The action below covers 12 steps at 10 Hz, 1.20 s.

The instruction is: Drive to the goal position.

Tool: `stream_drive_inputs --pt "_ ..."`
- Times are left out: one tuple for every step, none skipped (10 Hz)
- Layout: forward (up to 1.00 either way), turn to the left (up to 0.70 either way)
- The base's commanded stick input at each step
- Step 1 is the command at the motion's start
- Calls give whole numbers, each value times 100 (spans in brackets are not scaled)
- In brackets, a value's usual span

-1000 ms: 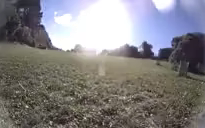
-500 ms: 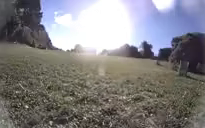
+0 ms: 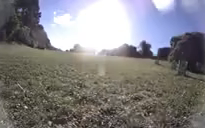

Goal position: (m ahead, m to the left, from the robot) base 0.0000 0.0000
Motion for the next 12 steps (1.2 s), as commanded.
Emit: stream_drive_inputs --pt "0 -50" --pt "0 -50" --pt "0 -50" --pt "0 -50" --pt "0 -50" --pt "0 -50" --pt "0 -50" --pt "0 -50" --pt "0 -50" --pt "0 -50" --pt "0 -50" --pt "0 -50"
